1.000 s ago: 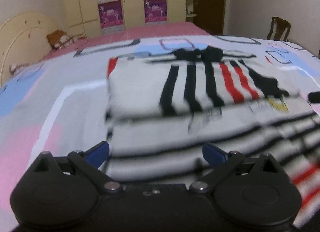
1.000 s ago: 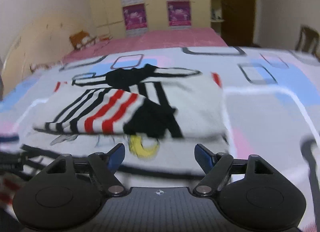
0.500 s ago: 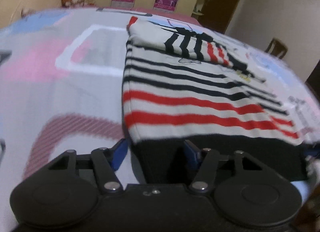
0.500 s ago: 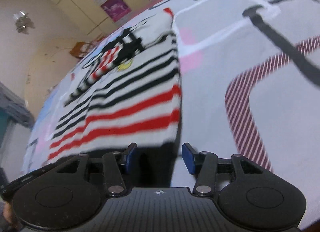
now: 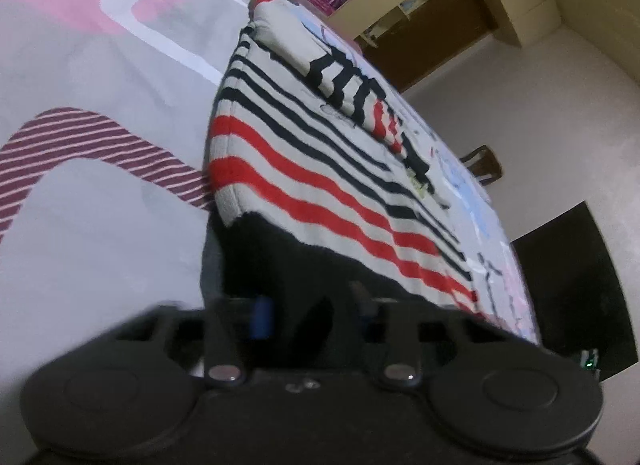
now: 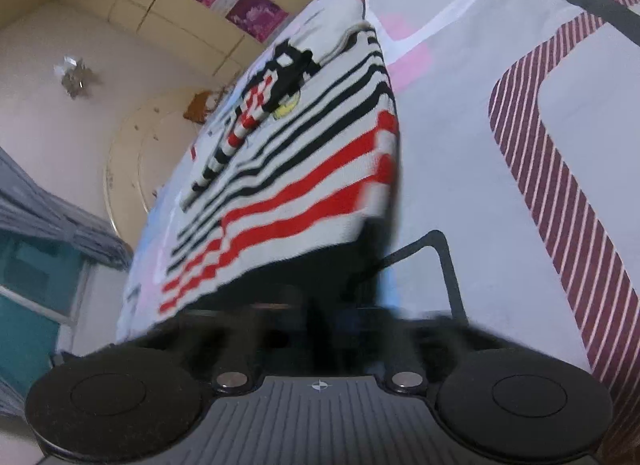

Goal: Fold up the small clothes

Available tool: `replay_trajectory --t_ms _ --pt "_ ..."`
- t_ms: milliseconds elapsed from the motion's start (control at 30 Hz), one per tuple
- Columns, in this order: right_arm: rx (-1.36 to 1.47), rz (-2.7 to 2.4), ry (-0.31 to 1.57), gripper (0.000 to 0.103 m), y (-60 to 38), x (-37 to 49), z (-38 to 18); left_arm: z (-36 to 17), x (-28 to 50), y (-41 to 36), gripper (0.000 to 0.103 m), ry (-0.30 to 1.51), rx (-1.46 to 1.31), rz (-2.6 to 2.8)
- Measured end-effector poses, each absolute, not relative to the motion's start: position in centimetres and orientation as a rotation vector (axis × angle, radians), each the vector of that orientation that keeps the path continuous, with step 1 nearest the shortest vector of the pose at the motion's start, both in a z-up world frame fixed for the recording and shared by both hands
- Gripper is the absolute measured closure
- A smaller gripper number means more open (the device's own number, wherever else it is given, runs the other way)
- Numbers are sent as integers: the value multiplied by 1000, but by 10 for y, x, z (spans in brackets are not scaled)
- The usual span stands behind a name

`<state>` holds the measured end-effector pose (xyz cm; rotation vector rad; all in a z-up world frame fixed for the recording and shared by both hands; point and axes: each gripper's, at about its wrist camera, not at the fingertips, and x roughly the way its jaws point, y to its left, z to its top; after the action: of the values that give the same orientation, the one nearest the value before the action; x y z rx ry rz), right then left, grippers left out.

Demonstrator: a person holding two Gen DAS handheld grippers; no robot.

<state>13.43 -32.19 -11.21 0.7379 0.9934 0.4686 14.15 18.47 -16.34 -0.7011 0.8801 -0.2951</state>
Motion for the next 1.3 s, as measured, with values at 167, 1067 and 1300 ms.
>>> replay_trajectory --t_ms 167,1067,1300 --pt "695 509 863 99 -337 118 -86 -157 118 188 96 769 -718 -210" --pt "671 474 593 99 -323 328 47 -24 316 194 96 524 -642 -296" --pt "749 380 761 99 -310 435 -28 -95 434 195 96 773 -605 -270"
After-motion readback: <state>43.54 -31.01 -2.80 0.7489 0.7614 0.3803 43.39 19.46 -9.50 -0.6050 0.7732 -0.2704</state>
